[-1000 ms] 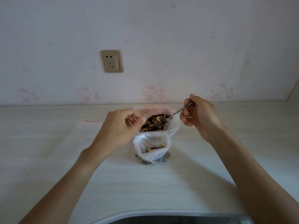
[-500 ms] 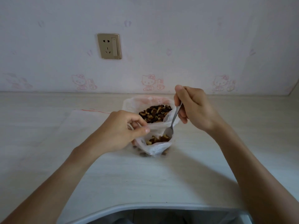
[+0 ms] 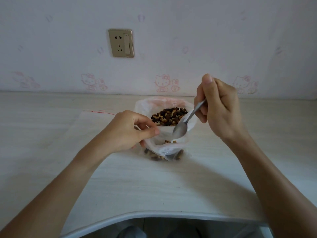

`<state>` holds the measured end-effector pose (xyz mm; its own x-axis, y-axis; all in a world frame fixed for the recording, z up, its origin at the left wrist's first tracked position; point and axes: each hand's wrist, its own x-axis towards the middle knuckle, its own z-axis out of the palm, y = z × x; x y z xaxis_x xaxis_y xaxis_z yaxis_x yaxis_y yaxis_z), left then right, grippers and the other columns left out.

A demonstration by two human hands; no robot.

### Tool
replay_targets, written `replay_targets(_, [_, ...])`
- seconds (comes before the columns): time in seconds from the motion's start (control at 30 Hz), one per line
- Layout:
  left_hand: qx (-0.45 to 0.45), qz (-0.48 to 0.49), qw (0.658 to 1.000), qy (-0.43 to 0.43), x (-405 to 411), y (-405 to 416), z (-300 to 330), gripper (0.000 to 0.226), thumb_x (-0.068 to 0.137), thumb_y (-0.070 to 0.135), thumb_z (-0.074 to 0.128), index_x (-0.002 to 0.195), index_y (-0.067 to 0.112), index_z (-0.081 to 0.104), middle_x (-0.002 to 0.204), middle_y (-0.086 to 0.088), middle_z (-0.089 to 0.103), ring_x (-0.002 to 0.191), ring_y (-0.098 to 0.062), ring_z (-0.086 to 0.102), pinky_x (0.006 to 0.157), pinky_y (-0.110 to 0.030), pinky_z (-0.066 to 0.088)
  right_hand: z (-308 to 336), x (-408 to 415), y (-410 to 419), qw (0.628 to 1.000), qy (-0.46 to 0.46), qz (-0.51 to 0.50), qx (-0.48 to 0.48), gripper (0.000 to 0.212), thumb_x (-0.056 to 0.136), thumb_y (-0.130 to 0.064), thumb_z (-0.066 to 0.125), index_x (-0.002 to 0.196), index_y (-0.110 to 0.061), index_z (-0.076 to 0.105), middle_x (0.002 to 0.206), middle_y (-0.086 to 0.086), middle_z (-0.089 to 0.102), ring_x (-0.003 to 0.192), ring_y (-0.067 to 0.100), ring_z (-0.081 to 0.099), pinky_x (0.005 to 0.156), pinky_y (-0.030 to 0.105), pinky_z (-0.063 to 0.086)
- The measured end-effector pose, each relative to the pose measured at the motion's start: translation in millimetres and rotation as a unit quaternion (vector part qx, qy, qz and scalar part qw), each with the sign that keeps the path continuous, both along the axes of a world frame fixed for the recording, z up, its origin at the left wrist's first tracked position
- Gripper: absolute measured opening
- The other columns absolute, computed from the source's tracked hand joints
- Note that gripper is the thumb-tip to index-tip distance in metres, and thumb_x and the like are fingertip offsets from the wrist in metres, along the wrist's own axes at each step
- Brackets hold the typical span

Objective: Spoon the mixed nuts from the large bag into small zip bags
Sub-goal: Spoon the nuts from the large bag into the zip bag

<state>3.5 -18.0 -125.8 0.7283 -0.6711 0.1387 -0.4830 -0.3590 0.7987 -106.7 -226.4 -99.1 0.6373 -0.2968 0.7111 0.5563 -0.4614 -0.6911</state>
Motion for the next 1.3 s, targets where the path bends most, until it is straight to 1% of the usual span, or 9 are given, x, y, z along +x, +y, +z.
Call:
replay_targets(0.13, [0.0,0.03,0.999,-0.04,4.8,3.7,0.5,0.02,0.086,0.052,0.077,0.079,0.034,0.08,0.073,0.009,0.075,0.06,-0.006,0.072,0.047,-0.018,0.049,-2.8,5.0,-8.7,0.99,0.036,-0.022,0.132,0.05,0.113,-0.034,0.036,0.07,-0.011,0.051,0.047,0.0,0.044,0.036,0.02,0.041,0.039,0.022,0.031])
replay_targets(0.27, [-0.001,0.179,0.976,-0.127,18.9,6.5,-10.0,0.048,0.087,0.067,0.068,0.066,0.023,0.068,0.058,0.008,0.069,0.058,-0.008,0.068,0.059,-0.028,0.049,-15.1,15.1,-19.4,0.961,0.128,-0.045,0.241,0.047,0.11,-0.039,0.041,0.074,-0.014,0.056,0.051,0.001,0.052,0.04,0.021,0.047,0.039,0.025,0.032])
replay_targets(0.37, [0.029,0.261,0.955,-0.141,27.5,6.1,-17.8,0.053,0.083,0.079,0.06,0.079,0.026,0.061,0.072,0.011,0.065,0.074,-0.012,0.064,0.066,-0.034,0.046,-23.0,20.1,-25.1,0.945,0.171,-0.064,0.27,0.044,0.111,-0.037,0.039,0.08,-0.011,0.057,0.054,0.002,0.057,0.042,0.021,0.051,0.04,0.027,0.035])
replay_targets(0.5, [0.087,0.243,0.963,-0.079,31.2,-3.4,-27.3,0.067,0.083,0.086,0.049,0.102,0.024,0.063,0.093,0.015,0.065,0.092,-0.015,0.064,0.085,-0.039,0.054,-26.9,22.7,-25.7,0.948,0.196,-0.086,0.236,0.043,0.111,-0.036,0.039,0.084,-0.01,0.059,0.055,0.001,0.061,0.044,0.019,0.054,0.037,0.027,0.035])
replay_targets(0.63, [0.019,0.189,0.982,-0.011,26.9,-18.7,-27.6,0.059,0.086,0.069,0.066,0.09,0.01,0.073,0.078,0.002,0.071,0.075,-0.018,0.067,0.067,-0.033,0.049,-24.6,21.1,-27.6,0.947,0.223,-0.061,0.224,0.041,0.11,-0.036,0.043,0.086,-0.007,0.06,0.059,0.005,0.064,0.046,0.022,0.056,0.038,0.028,0.036])
replay_targets(0.8, [-0.027,0.157,0.986,0.039,22.8,-20.5,-26.4,0.026,0.089,0.04,0.077,0.109,0.023,0.072,0.099,0.006,0.077,0.094,-0.013,0.073,0.091,-0.039,0.058,-24.1,18.5,-28.2,0.934,0.259,-0.001,0.247,0.04,0.106,-0.039,0.055,0.088,-0.004,0.064,0.068,0.015,0.07,0.05,0.026,0.063,0.039,0.029,0.042])
replay_targets(1.0, [-0.087,0.152,0.974,0.141,20.1,-23.8,-25.7,0.031,0.087,0.025,0.079,0.117,0.024,0.068,0.104,0.002,0.078,0.092,-0.016,0.076,0.084,-0.035,0.061,-33.4,22.6,-21.3,0.916,0.312,-0.002,0.252,0.043,0.104,-0.038,0.06,0.1,0.004,0.068,0.084,0.021,0.078,0.067,0.03,0.077,0.048,0.028,0.057])
replay_targets(1.17, [-0.103,0.15,0.966,0.182,18.6,-25.9,-25.4,0.033,0.085,0.018,0.081,0.115,0.019,0.067,0.1,-0.001,0.079,0.079,-0.016,0.078,0.061,-0.026,0.06,-36.7,23.8,-18.9,0.904,0.305,-0.019,0.298,0.043,0.102,-0.035,0.064,0.1,0.007,0.069,0.082,0.022,0.078,0.072,0.033,0.078,0.052,0.028,0.059])
replay_targets(1.3, [-0.095,0.145,0.965,0.195,19.5,-25.6,-25.3,0.034,0.082,0.016,0.082,0.113,0.021,0.068,0.098,-0.001,0.08,0.084,-0.018,0.078,0.073,-0.033,0.063,-36.6,23.7,-17.5,0.912,0.28,-0.04,0.296,0.042,0.101,-0.032,0.065,0.092,0.009,0.071,0.077,0.023,0.076,0.068,0.035,0.077,0.051,0.03,0.06])
